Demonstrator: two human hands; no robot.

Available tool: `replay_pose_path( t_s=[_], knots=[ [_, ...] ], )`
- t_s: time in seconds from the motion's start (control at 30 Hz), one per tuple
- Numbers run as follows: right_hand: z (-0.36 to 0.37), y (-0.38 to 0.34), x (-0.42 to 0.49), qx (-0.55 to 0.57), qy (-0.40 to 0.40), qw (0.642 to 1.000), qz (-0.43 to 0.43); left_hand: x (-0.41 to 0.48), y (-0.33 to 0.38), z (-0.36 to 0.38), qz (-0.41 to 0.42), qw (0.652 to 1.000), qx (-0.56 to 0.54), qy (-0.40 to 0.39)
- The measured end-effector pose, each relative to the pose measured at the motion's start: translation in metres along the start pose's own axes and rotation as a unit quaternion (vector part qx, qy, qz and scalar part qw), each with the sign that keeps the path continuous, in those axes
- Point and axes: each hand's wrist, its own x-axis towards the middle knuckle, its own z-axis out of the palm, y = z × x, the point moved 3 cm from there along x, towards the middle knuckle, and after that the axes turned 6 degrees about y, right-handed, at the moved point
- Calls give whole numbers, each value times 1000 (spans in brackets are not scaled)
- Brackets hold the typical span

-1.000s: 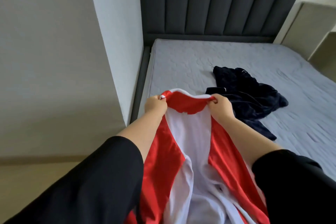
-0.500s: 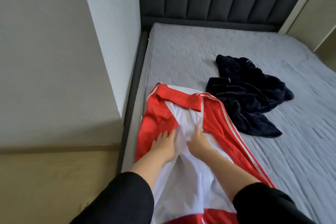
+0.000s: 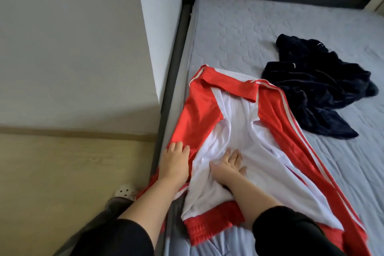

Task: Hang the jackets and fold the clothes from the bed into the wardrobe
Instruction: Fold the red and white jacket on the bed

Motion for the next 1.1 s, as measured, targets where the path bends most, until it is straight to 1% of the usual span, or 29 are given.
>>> replay_pose_path(
  t_s=[0.03, 0.1, 0.13, 0.17, 0.2, 0.23, 0.27, 0.3, 0.33, 0.37, 0.4, 0.47, 0.5, 0.53, 0.57, 0.63, 0.73, 0.8, 0.87, 0.9, 0.97, 1.03, 1.07, 1.1],
  knots=[
    [1, -1, 1, -9, 3, 1000, 2, -3, -6, -3, -19, 1000, 8, 1],
    [2, -3, 5, -16, 8, 1000, 5, -5, -24, -11, -79, 997, -27, 2],
    [2, -3, 6, -19, 9, 1000, 6, -2, -34, -17, -121, 991, -61, 20],
    [1, -2, 6, -22, 9, 1000, 8, 2, -46, -26, -173, 978, -103, 62],
    [-1, -1, 6, -25, 8, 1000, 12, 5, -58, -35, -233, 953, -152, 120],
    [-3, 0, 6, -26, 7, 1000, 13, 8, -71, -45, -296, 913, -213, 181],
    [-4, 2, 6, -27, 5, 1000, 10, 10, -84, -54, -359, 859, -282, 233],
    [-4, 3, 7, -28, 5, 1000, 7, 12, -94, -62, -408, 795, -356, 273],
    [-4, 4, 7, -28, 6, 1000, 5, 15, -104, -67, -431, 735, -426, 303],
    [-3, 5, 7, -28, 7, 1000, 5, 19, -110, -73, -433, 693, -471, 332],
    [-2, 5, 7, -29, 8, 1000, 7, 24, -117, -78, -426, 671, -489, 359],
    [1, 4, 8, -39, 13, 999, 11, 32, -123, -87, -416, 653, -492, 397],
    [2, 3, 8, -44, 15, 999, 12, 36, -123, -88, -410, 648, -499, 403],
    [2, 2, 8, -49, 16, 999, 13, 40, -123, -86, -404, 654, -499, 401],
    [2, 1, 7, -53, 18, 998, 13, 42, -120, -82, -401, 668, -490, 391],
    [2, 1, 4, -56, 21, 998, 14, 44, -114, -65, -416, 694, -476, 345],
    [2, -1, 1, -56, 19, 998, 8, 48, -101, -42, -428, 709, -497, 261],
    [0, -3, 2, -65, 22, 998, 7, 47, -80, -30, -397, 727, -533, 172],
    [-1, -6, 2, -65, 22, 998, 10, 35, -49, -23, -334, 745, -571, 94],
    [-2, -7, 0, -61, 23, 998, 10, 25, -33, -21, -303, 763, -567, 66],
    [-6, -6, -3, -43, 29, 999, 2, 6, -7, -18, -262, 806, -530, 41],
    [-13, -1, -7, -6, 36, 999, -22, -8, 8, -18, -248, 829, -501, 27],
    [-18, 3, -9, 31, 33, 998, -39, -14, 12, -19, -240, 845, -476, 32],
    [-24, 8, -13, 83, 26, 995, -54, -17, 15, -23, -222, 872, -434, 49]
  ],
)
